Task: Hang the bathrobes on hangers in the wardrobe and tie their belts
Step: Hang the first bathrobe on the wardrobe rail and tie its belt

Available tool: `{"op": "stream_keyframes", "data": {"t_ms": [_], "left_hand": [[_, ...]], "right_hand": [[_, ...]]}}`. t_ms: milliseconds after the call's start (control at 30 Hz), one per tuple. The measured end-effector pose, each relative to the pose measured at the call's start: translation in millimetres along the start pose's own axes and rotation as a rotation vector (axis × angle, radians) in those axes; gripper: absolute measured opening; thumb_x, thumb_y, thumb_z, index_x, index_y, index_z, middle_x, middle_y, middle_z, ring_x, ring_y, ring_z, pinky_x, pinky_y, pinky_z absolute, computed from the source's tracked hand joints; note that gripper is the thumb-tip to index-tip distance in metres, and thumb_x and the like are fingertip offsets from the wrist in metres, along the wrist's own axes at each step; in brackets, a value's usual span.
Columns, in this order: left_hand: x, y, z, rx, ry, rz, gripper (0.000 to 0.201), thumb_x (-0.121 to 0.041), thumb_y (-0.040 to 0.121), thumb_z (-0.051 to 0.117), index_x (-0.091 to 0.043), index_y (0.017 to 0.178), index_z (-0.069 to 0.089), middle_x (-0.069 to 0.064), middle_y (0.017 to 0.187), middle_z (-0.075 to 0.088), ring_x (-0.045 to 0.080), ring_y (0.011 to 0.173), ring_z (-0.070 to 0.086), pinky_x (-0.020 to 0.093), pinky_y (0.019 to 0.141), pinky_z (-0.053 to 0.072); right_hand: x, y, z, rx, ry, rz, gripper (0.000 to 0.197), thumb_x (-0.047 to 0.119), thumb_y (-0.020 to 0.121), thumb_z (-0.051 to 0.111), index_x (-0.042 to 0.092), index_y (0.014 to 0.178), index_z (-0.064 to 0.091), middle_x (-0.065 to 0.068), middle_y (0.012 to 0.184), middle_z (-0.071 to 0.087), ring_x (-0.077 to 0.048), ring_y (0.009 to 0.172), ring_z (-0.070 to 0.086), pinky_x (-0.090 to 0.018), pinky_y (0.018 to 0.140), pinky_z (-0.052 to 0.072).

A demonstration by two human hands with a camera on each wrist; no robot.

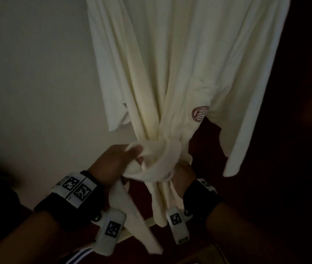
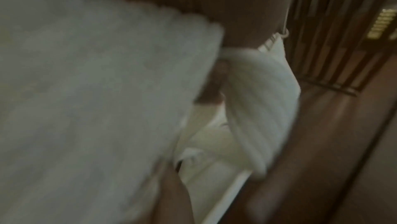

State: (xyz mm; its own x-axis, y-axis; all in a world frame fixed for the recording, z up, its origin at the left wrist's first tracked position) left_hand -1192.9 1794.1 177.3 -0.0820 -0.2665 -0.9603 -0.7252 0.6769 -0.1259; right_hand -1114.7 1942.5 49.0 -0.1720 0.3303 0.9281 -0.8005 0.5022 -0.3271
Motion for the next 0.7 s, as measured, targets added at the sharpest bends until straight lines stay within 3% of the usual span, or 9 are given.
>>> {"op": "stream_keyframes", "data": {"t_ms": [67,167,233,300,367,400,467,600,700], "left_hand": [[-2,16,-23,-0.153,-0.041,0.006,0.046,-0.038,0.094,0.055,-0.003,0.065,0.060,0.012,0.045,0.049,0.019,0.036,0.042,0.022,0.039,0.034],[0,47,-60,-0.317,-0.114,0.029,0.045,-0.038,0.095,0.054,-0.002,0.070,0.064,0.016,0.049,0.051,0.023,0.039,0.042,0.025,0.042,0.035],[2,63,-79,-0.387,-0.156,0.001,0.041,-0.039,0.092,0.056,-0.006,0.070,0.067,0.015,0.053,0.055,0.024,0.043,0.046,0.028,0.046,0.038],[3,74,-85,-0.396,-0.136,-0.012,0.041,-0.039,0.091,0.057,-0.008,0.067,0.067,0.014,0.053,0.058,0.024,0.047,0.050,0.030,0.050,0.040],[1,78,-74,-0.300,-0.030,-0.014,0.040,-0.036,0.094,0.055,-0.008,0.068,0.067,0.008,0.049,0.059,0.022,0.043,0.049,0.026,0.046,0.039],[1,77,-62,-0.213,0.023,-0.018,0.039,-0.036,0.095,0.055,-0.008,0.071,0.068,0.006,0.050,0.062,0.019,0.042,0.050,0.024,0.044,0.040],[2,69,-34,-0.025,0.121,-0.010,0.039,-0.038,0.095,0.054,-0.009,0.074,0.069,0.004,0.056,0.066,0.016,0.045,0.053,0.023,0.045,0.042],[-18,52,-2,0.229,0.155,0.085,0.041,-0.036,0.096,0.051,-0.019,0.062,0.067,0.000,0.053,0.061,0.013,0.047,0.053,0.022,0.044,0.041],[-38,45,6,0.337,0.163,0.149,0.041,-0.034,0.096,0.049,-0.027,0.060,0.067,-0.006,0.054,0.062,0.007,0.046,0.051,0.019,0.043,0.039]], "right_hand": [[-14,-1,3,0.099,0.015,0.076,0.031,0.030,0.091,0.065,0.002,0.079,0.063,-0.018,0.070,0.056,-0.019,0.066,0.058,-0.032,0.065,0.051],[-56,-19,-14,0.334,-0.763,0.234,0.057,0.063,0.086,0.054,0.011,0.105,0.064,-0.008,0.093,0.064,-0.018,0.083,0.062,-0.035,0.082,0.053],[-91,-30,-49,0.391,-1.110,0.328,0.103,0.096,0.057,0.032,0.021,0.121,0.059,0.000,0.111,0.065,-0.022,0.101,0.063,-0.038,0.094,0.050],[-130,-19,-95,0.293,-1.203,0.371,0.126,0.103,0.032,0.020,0.027,0.126,0.056,-0.002,0.127,0.062,-0.024,0.112,0.061,-0.038,0.096,0.048],[-132,-21,-108,0.299,-1.146,0.373,0.091,0.097,0.057,0.036,0.029,0.113,0.057,-0.008,0.121,0.065,-0.021,0.099,0.065,-0.032,0.084,0.051],[-121,-24,-100,0.302,-1.094,0.377,0.062,0.078,0.077,0.050,0.026,0.109,0.057,-0.008,0.117,0.066,-0.019,0.092,0.065,-0.030,0.083,0.052],[-104,-22,-78,0.311,-0.970,0.345,0.039,0.044,0.086,0.065,0.022,0.118,0.059,-0.002,0.116,0.065,-0.016,0.098,0.063,-0.035,0.094,0.051],[-76,-10,-10,0.323,-0.877,0.153,0.086,0.063,0.072,0.072,0.028,0.142,0.037,0.015,0.140,0.041,-0.013,0.129,0.044,-0.031,0.109,0.036],[-35,1,22,0.102,-0.560,-0.073,0.103,0.080,0.048,0.073,0.023,0.130,0.053,0.009,0.126,0.060,-0.011,0.115,0.056,-0.035,0.100,0.046]]}}
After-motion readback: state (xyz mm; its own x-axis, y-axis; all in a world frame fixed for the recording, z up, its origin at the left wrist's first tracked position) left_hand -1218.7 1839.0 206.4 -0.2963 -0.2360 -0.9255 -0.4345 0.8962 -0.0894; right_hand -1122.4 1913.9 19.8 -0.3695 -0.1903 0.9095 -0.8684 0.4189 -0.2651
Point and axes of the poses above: each hand's wrist, its own y-axis towards the middle knuckle, its own z-axis out of the palm, x = y × z, the point moved 9 cm from there along y, towards the middle knuckle
